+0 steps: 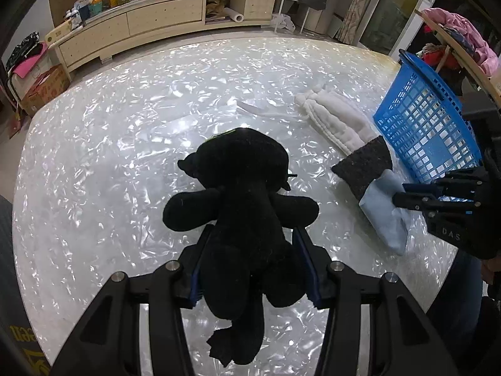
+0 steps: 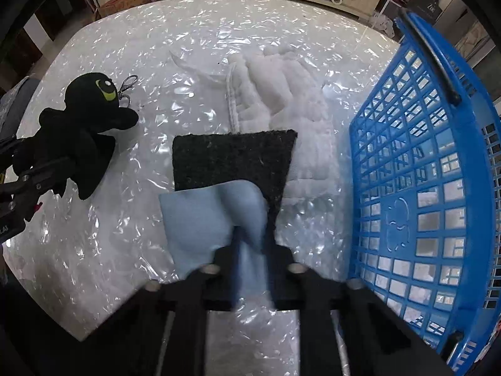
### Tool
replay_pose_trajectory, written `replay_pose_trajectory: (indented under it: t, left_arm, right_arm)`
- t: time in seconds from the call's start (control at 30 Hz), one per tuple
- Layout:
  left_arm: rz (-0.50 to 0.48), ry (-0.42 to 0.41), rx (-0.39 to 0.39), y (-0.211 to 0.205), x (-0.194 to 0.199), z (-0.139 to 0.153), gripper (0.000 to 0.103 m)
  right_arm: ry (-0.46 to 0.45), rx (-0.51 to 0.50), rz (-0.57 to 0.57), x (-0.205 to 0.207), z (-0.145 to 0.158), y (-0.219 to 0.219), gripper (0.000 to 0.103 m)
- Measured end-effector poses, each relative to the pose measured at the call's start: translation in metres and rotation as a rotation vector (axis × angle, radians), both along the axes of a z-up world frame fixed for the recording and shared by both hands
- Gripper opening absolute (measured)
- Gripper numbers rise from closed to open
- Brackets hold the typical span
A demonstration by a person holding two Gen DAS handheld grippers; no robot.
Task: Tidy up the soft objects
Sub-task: 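Carry the light blue cloth into the basket and open the right gripper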
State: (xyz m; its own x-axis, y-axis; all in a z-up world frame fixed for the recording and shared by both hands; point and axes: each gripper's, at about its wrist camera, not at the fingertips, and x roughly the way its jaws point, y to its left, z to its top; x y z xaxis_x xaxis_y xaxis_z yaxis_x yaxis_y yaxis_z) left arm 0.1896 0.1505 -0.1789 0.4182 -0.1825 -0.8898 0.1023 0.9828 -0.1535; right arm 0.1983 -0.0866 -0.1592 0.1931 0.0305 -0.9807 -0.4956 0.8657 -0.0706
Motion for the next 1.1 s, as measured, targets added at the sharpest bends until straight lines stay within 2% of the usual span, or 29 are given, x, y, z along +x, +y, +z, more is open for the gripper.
replay_pose_trajectory:
  t: [0.1, 0.2, 0.43, 0.6, 0.77, 0.93, 1.1]
  left_arm:
    - [-0.002, -0.008, 0.003, -0.002, -0.001, 0.004, 0.047]
    - [-0.007, -0.02, 0.005, -0.005, -0.004, 0.012, 0.047]
    - [-0.029, -0.042, -0.002, -0.019, -0.013, 0.035, 0.047]
    - [-0.027, -0.046, -0.038, -0.03, -0.019, 0.053, 0.046]
    - [-0.036, -0.067, -0.055, -0.046, -0.024, 0.076, 0.046]
    - [-0.053, -0.091, -0.054, -0.066, -0.023, 0.096, 0.046]
    - [-0.068, -0.097, -0.052, -0.086, -0.018, 0.104, 0.046]
  right_arm:
    - [-0.015, 0.002, 0.014, -0.004, 0.003, 0.001, 0.004]
    - [-0.038, 0.022, 0.025, -0.016, 0.019, -0.006, 0.003]
    - [-0.11, 0.105, 0.035, -0.028, 0.072, -0.016, 0.003]
    - [-0.158, 0.168, 0.036, -0.034, 0.114, -0.031, 0.003]
    - [-0.21, 0.233, 0.014, -0.036, 0.154, -0.062, 0.003]
    - [-0.271, 0.285, -0.032, -0.035, 0.182, -0.096, 0.003]
    - [-0.338, 0.299, -0.095, -0.029, 0.203, -0.137, 0.003]
